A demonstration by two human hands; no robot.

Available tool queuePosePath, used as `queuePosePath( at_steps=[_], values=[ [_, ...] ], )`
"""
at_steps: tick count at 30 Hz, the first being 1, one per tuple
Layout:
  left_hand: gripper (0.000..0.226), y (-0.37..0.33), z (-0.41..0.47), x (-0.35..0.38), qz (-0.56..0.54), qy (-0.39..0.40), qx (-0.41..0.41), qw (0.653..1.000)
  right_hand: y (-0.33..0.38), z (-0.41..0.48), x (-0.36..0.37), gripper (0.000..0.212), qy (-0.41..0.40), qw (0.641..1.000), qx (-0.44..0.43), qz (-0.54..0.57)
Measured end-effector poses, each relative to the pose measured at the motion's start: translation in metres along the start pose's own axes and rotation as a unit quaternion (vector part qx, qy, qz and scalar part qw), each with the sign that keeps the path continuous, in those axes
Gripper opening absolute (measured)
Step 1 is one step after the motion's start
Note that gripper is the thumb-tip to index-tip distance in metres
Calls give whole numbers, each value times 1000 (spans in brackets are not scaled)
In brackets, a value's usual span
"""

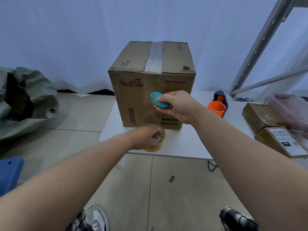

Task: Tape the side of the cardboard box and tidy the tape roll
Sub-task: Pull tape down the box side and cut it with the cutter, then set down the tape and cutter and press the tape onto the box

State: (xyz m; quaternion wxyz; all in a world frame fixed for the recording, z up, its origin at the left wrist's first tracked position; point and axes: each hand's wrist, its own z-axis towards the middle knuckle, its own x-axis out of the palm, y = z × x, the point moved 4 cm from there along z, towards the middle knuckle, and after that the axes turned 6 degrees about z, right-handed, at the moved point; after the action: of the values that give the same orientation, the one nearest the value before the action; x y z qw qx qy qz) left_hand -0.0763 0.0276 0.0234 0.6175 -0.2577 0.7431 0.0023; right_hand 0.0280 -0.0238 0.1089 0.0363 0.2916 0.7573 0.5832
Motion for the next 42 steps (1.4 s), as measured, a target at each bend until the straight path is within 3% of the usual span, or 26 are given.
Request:
queuePosePath(
  at_steps=[2, 4, 6, 7, 8, 10, 13, 15, 17, 22, 29, 33, 36, 42],
  values=[
    [11, 14, -7, -28, -170, -118, -82, 975, 1, -1, 1, 25, 1, 1000, -1, 1],
    [20, 33, -15, -47, -345, -249, -172, 888, 1, -1, 1, 34, -3, 1000, 0, 1],
    [29, 42, -20, -52, -526, -265, -239, 772, -1, -2, 0, 37, -8, 1000, 2, -5],
    [38, 43, -19, -51, -582, -236, -252, 737, -1, -3, 0, 36, -10, 1000, 2, -9],
    [47, 43, -17, -51, -605, -206, -253, 726, -2, -3, 0, 35, -11, 1000, 0, -16],
    [47, 41, -12, -55, -610, -193, -232, 733, -4, -5, -1, 34, -10, 1000, -1, -26],
    [19, 35, -8, -58, -590, -211, -223, 747, -8, -7, -8, 36, 1, 998, 19, -61],
    [7, 33, -6, -55, -582, -225, -231, 747, -15, -8, -21, 29, 1, 987, 45, -156],
    [8, 33, -4, -53, -587, -239, -233, 738, -22, -10, -45, 20, -19, 959, 79, -270],
    [12, 36, -3, -47, -590, -259, -265, 718, -42, -9, -102, 39, -100, 879, 157, -438],
    [33, 33, 8, -36, -630, -282, -271, 671, -53, 4, -112, 39, -142, 841, 132, -505],
    [25, 29, 11, -37, -630, -314, -276, 655, -62, 10, -106, 36, -106, 826, 139, -536],
    [18, 28, 12, -37, -617, -334, -283, 654, -54, 14, -102, 34, -126, 811, 84, -565],
    [14, 24, 12, -37, -596, -347, -313, 653, -35, 19, -88, 26, -151, 828, -12, -541]
  ],
)
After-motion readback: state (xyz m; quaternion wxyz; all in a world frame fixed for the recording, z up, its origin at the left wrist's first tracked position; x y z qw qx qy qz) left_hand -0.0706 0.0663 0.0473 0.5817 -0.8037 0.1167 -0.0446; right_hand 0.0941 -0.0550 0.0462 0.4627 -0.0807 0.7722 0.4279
